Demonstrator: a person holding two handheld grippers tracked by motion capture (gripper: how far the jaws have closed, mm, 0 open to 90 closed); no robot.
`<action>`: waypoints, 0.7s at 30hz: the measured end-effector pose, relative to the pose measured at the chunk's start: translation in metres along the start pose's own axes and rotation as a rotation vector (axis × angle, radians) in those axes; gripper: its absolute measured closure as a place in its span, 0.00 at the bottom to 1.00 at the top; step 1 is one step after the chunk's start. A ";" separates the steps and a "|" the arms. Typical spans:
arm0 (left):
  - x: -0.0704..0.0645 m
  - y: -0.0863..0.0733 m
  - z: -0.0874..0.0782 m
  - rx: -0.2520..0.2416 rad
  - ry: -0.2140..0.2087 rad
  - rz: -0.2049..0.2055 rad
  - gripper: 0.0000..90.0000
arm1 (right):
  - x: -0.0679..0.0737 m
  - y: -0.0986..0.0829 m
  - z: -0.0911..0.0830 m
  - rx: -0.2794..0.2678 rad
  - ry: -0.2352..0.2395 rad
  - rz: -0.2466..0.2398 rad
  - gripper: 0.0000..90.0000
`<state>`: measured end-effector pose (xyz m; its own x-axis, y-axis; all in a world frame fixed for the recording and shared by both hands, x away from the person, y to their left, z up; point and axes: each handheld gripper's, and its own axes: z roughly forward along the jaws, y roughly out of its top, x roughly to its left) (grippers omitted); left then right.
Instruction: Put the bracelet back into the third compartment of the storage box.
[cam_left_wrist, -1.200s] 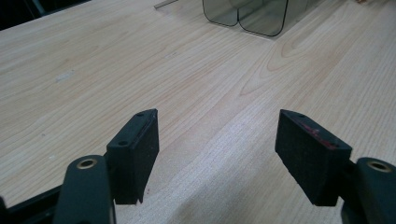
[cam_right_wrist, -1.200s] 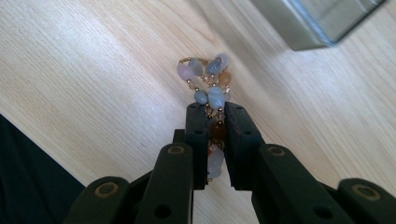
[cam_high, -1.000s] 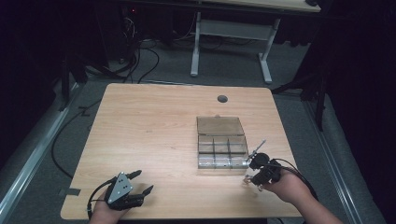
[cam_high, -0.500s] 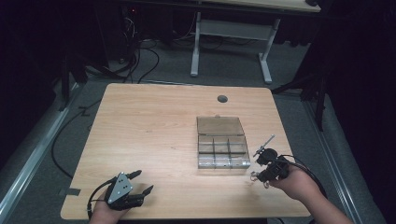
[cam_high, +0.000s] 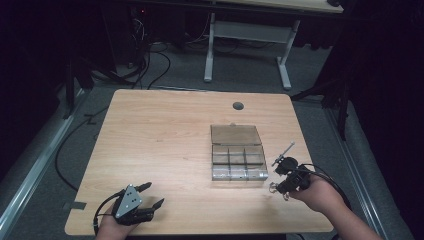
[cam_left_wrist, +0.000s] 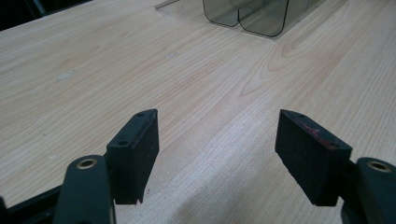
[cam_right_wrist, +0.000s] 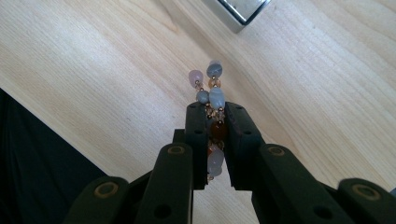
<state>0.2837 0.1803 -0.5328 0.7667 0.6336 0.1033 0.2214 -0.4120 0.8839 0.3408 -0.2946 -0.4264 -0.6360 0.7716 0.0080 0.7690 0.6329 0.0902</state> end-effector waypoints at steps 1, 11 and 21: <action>0.000 0.000 0.000 0.000 0.000 0.000 0.34 | 0.000 0.000 0.000 0.000 0.000 0.000 0.90; 0.001 0.000 -0.001 -0.003 -0.002 -0.002 0.34 | 0.001 0.012 -0.017 -0.001 -0.005 0.014 0.90; 0.000 0.000 -0.001 -0.006 0.000 -0.003 0.34 | -0.003 0.031 -0.030 -0.012 -0.007 -0.009 0.90</action>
<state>0.2834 0.1812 -0.5327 0.7659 0.6350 0.1005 0.2203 -0.4061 0.8869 0.3643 -0.2789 -0.3938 -0.6425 0.7663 0.0006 0.7623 0.6391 0.1019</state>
